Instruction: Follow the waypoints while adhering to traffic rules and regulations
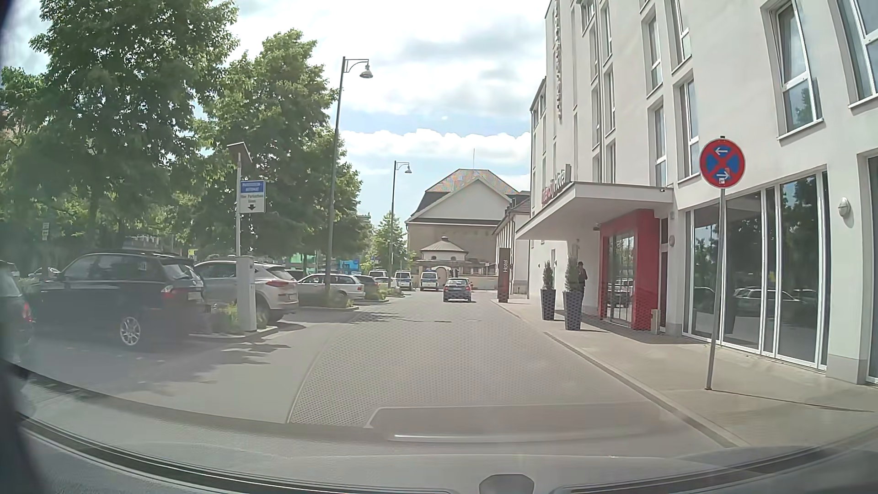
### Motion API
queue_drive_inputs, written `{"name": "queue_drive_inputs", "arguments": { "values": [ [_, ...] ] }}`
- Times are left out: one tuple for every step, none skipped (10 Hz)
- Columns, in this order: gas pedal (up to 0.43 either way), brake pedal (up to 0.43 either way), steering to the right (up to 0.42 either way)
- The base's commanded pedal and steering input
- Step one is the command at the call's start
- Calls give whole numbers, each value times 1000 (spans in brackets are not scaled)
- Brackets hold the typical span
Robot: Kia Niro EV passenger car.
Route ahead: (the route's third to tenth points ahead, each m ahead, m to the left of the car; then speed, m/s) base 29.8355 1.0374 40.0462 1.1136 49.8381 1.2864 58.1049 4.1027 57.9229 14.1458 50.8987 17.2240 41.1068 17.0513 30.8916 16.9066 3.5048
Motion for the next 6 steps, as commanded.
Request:
{"name": "queue_drive_inputs", "arguments": {
  "values": [
    [0,30,6],
    [0,30,6],
    [0,30,6],
    [0,30,7],
    [0,30,8],
    [8,30,8]
  ]
}}
